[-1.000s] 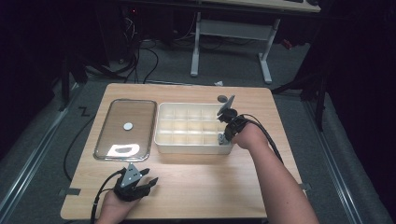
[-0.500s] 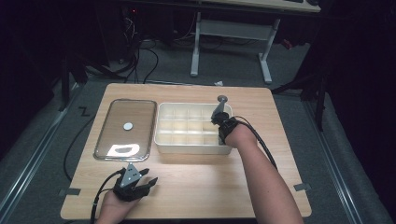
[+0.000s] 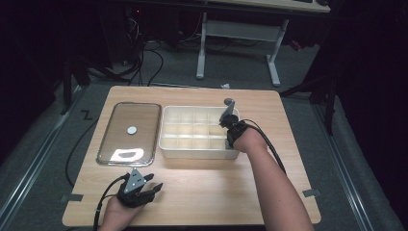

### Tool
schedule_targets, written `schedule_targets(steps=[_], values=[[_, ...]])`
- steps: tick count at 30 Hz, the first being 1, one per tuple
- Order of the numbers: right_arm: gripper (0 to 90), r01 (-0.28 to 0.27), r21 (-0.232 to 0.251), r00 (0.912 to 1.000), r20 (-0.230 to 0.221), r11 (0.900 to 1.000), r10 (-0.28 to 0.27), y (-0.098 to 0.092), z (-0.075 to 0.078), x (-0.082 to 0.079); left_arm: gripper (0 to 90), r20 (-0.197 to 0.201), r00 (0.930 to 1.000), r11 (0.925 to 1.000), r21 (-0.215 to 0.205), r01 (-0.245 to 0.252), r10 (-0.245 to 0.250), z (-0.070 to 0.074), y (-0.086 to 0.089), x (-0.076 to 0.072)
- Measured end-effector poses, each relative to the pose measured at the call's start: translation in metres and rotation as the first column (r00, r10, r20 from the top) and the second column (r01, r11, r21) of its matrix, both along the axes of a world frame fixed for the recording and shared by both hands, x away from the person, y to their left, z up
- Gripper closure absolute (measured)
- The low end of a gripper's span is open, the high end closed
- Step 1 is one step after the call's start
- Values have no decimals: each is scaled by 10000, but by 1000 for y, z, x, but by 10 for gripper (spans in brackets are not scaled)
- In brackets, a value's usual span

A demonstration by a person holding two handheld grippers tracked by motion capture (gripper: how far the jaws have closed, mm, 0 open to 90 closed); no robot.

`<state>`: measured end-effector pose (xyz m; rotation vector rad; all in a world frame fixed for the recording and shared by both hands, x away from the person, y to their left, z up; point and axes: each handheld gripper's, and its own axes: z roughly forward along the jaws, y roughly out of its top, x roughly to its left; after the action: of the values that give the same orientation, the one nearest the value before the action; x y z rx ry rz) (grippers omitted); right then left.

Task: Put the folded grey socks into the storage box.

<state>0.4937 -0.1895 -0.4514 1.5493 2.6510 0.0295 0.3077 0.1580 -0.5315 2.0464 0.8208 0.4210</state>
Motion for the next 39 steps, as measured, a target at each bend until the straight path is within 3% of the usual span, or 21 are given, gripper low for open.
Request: schedule_targets(steps=[6,9,12,14,18,21,23,25,26,29,30,31,32,33,35,37,39], values=[[856,138,891,9963,838,9959,-213,-12,29,-12,498,34,10000,10000,18,46,-46,0,0,-1],[816,95,1437,9928,1166,9896,-264,-16,36,-20,497,96,10000,10000,-31,25,-24,0,0,-1],[793,-213,1569,9847,1742,9874,-64,-20,38,-28,498,69,10000,10000,-19,21,-21,0,1,-1],[787,-222,1637,9732,2295,9863,-162,-23,39,-34,498,111,9999,10000,-22,-18,19,0,1,-1],[767,-357,1986,9557,2934,9794,-247,-30,41,-44,498,261,9994,9997,97,-218,216,2,1,-2],[745,-433,2633,9344,3521,9638,-542,-37,44,-54,498,248,9992,9995,-23,-304,304,4,2,-1],[722,-428,2967,9253,3718,9540,-742,-42,44,-60,498,227,9991,9993,-141,-343,346,5,3,-1],[692,-588,2905,9066,4159,9551,-707,-45,44,-68,494,227,9992,9992,-237,-317,322,6,4,-1],[675,-617,3042,8984,4319,9506,-799,-48,44,-71,486,271,9991,9993,-211,-310,316,7,4,-2],[647,-848,3055,8771,4746,9484,-744,-53,41,-83,466,356,9990,9994,-217,-275,283,8,4,-3],[634,-807,3371,8742,4761,9380,-959,-56,39,-87,465,320,9991,9994,-243,-266,273,8,5,-3],[631,-869,3468,8740,4764,9339,-955,-58,37,-91,463,298,9992,9993,-275,-266,274,8,5,-4],[631,-984,3485,8671,4896,9321,-915,-59,35,-95,462,298,9992,9992,-285,-275,284,8,6,-4],[626,-980,3595,8682,4866,9280,-968,-60,33,-97,461,306,9991,9992,-288,-293,302,8,6,-5],[624,-1138,3686,8590,5031,9226,-951,-62,28,-106,459,358,9989,9991,-300,-285,295,9,7,-6],[613,-1284,3954,8499,5164,9095,-1046,-65,21,-114,454,448,9985,9992,-271,-288,300,10,7,-8],[593,-1354,3970,8373,5357,9078,-1093,-64,14,-124,442,559,9980,9992,-287,-291,307,12,7,-9]])
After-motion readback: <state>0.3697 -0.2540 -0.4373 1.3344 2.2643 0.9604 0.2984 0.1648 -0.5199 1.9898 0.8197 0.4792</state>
